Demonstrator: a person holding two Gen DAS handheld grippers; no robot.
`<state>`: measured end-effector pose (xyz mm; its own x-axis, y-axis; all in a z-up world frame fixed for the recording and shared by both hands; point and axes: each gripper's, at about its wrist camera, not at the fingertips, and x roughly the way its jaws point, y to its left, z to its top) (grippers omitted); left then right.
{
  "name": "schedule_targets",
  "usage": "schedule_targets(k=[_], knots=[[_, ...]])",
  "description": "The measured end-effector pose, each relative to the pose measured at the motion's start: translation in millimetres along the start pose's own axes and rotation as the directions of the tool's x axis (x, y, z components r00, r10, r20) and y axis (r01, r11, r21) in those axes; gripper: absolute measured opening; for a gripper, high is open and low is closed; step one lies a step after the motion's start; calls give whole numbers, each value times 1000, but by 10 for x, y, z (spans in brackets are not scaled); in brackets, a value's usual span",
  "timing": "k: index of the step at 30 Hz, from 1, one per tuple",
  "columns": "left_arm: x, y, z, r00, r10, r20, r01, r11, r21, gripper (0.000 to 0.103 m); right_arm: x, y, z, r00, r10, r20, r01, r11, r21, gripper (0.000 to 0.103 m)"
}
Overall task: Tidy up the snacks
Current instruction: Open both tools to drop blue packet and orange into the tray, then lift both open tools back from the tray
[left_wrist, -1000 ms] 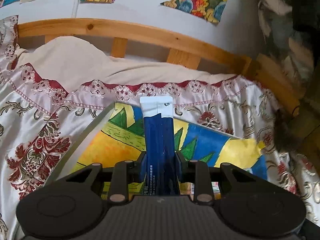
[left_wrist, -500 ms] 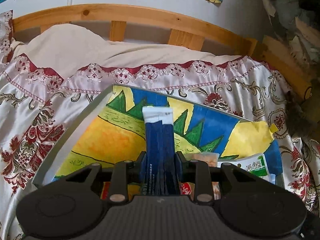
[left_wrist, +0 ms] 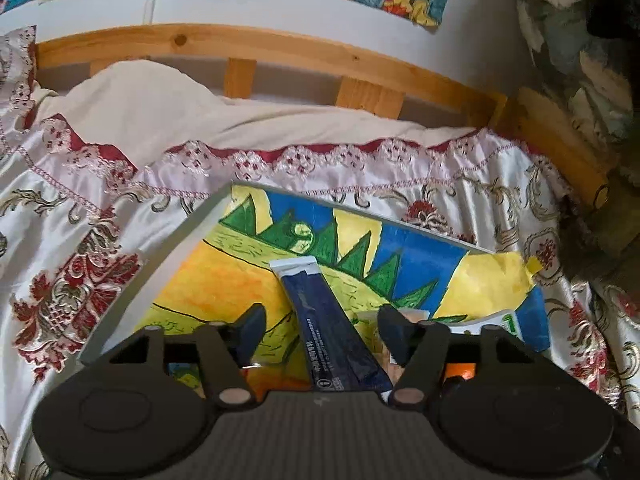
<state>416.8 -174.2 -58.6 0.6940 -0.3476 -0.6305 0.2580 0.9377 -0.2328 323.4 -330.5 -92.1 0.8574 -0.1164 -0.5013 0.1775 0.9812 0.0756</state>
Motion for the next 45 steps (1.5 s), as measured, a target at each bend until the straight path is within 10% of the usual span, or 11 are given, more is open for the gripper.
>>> schedule_targets(k=[16, 36, 45], knots=[[-1271, 332, -32, 964, 73, 255, -50, 994, -96, 102, -947, -57, 289, 968, 67, 240, -77, 997, 31, 102], [-2744, 674, -838, 874, 216, 436, -194, 976, -94, 103, -2345, 119, -21, 915, 124, 384, -148, 988, 34, 102], [-3143, 682, -1270, 873, 219, 435, -215, 975, -58, 103, -2776, 323, -308, 910, 184, 372, -181, 983, -43, 102]])
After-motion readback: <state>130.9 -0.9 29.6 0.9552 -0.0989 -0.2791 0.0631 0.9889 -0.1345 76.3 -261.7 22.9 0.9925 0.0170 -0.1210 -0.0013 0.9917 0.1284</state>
